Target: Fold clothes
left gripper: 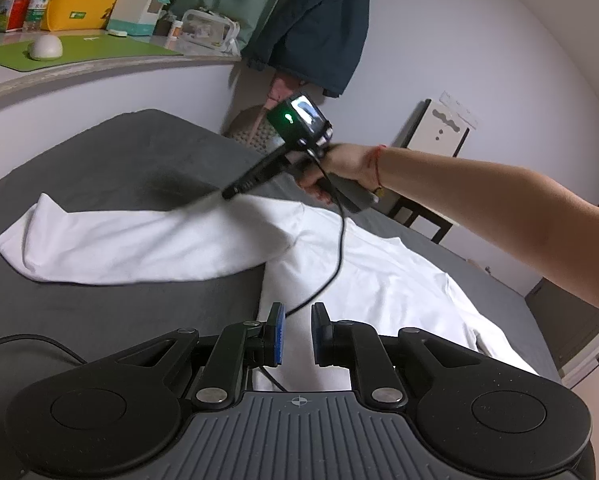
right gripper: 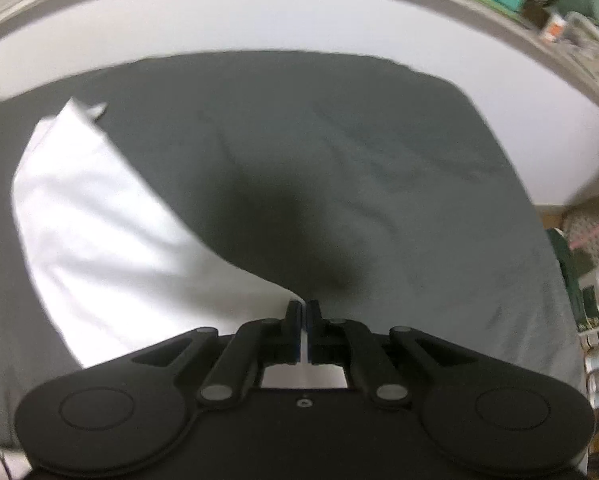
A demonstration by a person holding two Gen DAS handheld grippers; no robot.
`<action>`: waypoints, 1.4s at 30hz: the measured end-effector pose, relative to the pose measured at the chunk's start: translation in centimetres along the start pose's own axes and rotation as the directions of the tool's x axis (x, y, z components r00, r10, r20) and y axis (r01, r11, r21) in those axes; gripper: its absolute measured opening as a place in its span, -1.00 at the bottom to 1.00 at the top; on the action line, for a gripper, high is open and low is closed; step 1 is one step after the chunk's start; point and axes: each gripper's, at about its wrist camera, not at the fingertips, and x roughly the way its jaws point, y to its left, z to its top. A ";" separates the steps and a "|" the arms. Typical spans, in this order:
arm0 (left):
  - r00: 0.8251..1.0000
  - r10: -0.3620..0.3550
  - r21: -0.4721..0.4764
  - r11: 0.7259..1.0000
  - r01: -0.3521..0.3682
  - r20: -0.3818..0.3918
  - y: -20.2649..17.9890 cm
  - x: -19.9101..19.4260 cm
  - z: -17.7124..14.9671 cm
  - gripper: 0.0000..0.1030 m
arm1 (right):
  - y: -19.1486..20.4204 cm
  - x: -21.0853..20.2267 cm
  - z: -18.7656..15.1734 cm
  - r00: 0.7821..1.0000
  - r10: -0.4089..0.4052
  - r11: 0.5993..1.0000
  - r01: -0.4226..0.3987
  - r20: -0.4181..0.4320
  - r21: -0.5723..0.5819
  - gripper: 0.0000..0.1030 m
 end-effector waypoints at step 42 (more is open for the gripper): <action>0.922 0.380 -0.461 0.832 -0.308 0.071 13.8 0.5 -0.5 -0.77 | 24.4 2.7 -3.3 0.875 -0.219 0.906 0.347 0.431 -0.243 -0.53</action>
